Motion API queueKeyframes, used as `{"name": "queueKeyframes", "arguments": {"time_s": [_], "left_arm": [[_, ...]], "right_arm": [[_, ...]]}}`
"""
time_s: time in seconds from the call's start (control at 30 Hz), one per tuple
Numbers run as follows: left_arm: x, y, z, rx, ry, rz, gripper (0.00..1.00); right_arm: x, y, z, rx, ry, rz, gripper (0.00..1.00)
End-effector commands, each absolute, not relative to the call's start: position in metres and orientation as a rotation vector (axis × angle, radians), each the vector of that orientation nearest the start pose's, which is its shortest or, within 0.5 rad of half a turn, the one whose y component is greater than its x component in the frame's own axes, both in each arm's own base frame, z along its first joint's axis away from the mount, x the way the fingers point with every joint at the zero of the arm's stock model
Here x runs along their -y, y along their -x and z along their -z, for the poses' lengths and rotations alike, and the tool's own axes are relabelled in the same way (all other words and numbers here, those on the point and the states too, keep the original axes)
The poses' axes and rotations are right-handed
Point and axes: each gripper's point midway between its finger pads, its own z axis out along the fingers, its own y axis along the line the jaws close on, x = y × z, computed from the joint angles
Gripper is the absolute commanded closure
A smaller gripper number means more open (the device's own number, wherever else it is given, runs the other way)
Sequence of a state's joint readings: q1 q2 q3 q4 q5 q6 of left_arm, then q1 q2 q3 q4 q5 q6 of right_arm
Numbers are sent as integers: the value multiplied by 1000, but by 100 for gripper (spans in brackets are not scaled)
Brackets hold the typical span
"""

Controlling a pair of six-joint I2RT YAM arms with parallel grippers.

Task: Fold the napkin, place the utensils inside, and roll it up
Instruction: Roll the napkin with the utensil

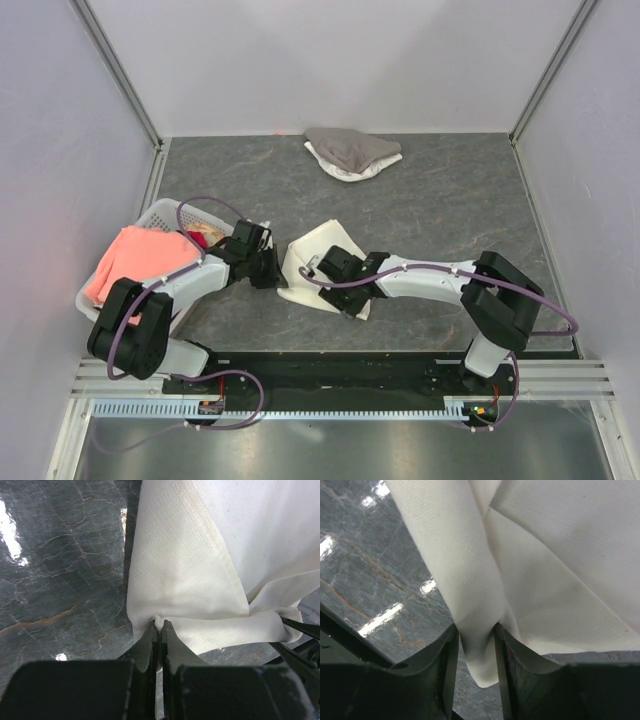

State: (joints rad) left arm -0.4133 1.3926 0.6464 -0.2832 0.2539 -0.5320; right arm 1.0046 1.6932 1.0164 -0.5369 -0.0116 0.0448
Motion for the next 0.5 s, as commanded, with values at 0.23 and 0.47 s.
{"name": "queueKeyframes", "arguments": {"time_s": [0.23, 0.47], "left_arm": [[179, -229, -25, -2786, -8, 680, 98], [178, -228, -18, -2816, 3, 672, 98]], "right_arm": [[-320, -202, -125, -2042, 1226, -209, 32], [-358, -195, -100, -1842, 1331, -134, 32]]}}
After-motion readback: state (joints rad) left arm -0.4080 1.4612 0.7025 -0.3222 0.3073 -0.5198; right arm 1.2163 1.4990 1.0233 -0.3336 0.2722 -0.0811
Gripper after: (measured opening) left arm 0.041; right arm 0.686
